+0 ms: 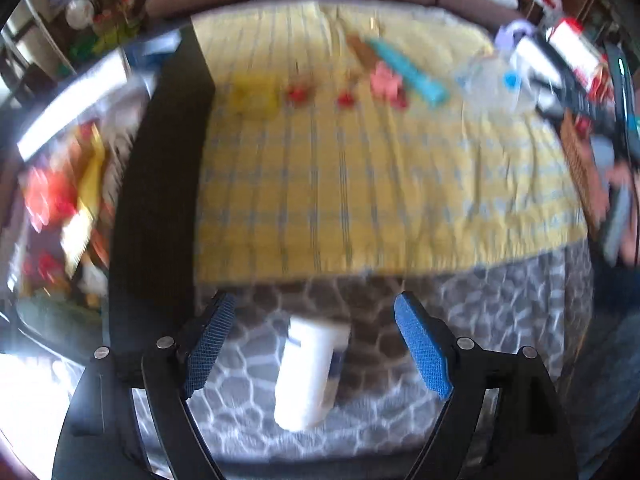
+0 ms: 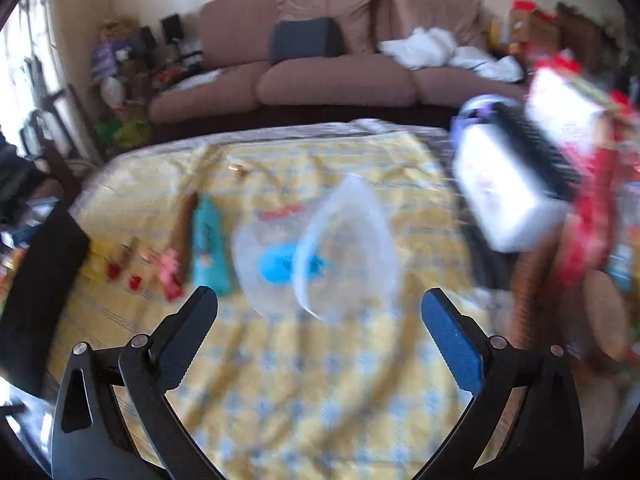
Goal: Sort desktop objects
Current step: 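Carry the white bottle with the left gripper while the right reaches the clear container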
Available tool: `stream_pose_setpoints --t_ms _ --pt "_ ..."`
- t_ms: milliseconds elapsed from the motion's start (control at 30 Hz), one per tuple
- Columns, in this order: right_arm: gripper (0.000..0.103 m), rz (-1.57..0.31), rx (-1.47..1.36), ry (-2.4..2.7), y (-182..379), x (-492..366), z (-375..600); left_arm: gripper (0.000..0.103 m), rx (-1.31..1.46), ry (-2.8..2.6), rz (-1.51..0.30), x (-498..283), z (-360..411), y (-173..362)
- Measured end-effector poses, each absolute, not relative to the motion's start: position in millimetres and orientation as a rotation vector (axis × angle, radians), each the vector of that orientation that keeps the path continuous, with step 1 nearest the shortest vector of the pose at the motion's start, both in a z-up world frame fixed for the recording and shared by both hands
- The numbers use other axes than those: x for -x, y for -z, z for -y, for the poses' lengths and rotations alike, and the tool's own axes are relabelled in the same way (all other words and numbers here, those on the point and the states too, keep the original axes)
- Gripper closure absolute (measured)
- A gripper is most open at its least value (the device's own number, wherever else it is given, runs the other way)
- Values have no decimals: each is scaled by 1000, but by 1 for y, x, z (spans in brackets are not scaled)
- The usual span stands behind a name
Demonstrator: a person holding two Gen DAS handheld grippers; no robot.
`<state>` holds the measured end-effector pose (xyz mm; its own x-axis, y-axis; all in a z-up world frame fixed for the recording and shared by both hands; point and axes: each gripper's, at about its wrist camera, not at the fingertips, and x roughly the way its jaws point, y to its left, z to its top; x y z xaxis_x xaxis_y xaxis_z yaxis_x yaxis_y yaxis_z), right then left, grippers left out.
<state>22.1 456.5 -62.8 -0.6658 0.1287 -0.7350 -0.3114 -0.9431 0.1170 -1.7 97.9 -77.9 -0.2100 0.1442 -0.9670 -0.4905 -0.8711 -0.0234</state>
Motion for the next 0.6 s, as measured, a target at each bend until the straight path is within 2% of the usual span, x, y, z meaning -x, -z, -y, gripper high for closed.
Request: stream_pose_setpoints --t_ms 67,233,367,467,500,533,567,600 --pt "0 -307 1189 -2677 68 -5 -460 14 1729 -2050 -457 -5 -98 96" --pt "0 -31 1221 -2563 73 20 -461 14 1803 -1985 -638 -15 -103 124" --pt "2 43 1327 -2550 86 33 -458 14 1854 -1885 -694 -21 -109 142" --pt "3 -2 1323 -2572 89 32 -461 16 1887 -1819 -747 -27 -113 157" --pt "7 -17 1315 -2578 89 31 -462 20 1906 -1807 -761 -27 -112 162" --pt "17 -31 1313 -2580 89 29 -463 24 1921 -1800 -766 -27 -111 166" --pt "25 -47 1307 -2582 89 28 -465 34 1937 -1792 -768 -26 -110 169" --pt "39 -65 1285 -2582 86 23 -468 41 1954 -1783 -763 -25 -108 172"
